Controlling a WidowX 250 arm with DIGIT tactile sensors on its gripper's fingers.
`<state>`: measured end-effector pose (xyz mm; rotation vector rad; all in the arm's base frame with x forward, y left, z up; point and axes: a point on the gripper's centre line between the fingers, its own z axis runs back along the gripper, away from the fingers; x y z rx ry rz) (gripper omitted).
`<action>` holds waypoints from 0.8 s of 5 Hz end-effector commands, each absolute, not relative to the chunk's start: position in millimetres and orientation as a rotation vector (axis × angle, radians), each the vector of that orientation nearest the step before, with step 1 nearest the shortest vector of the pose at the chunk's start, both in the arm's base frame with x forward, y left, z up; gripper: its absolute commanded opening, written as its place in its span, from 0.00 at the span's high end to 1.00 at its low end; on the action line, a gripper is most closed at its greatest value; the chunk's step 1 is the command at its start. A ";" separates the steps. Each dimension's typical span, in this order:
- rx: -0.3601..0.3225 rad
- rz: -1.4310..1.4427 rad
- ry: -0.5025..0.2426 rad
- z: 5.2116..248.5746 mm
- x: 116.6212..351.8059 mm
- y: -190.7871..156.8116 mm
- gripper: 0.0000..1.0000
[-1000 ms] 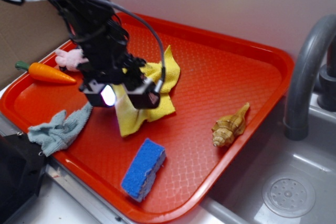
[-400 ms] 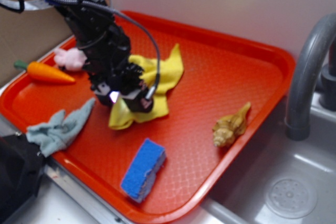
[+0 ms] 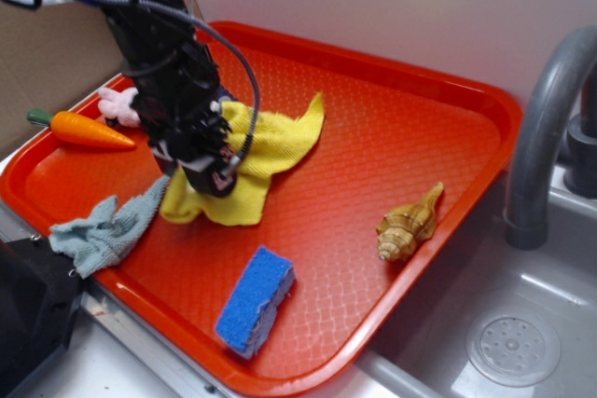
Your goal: Grab the yellow cloth.
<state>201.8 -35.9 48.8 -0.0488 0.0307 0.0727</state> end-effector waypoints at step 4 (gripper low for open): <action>0.066 0.010 -0.085 268.6 241.9 18.1 1.00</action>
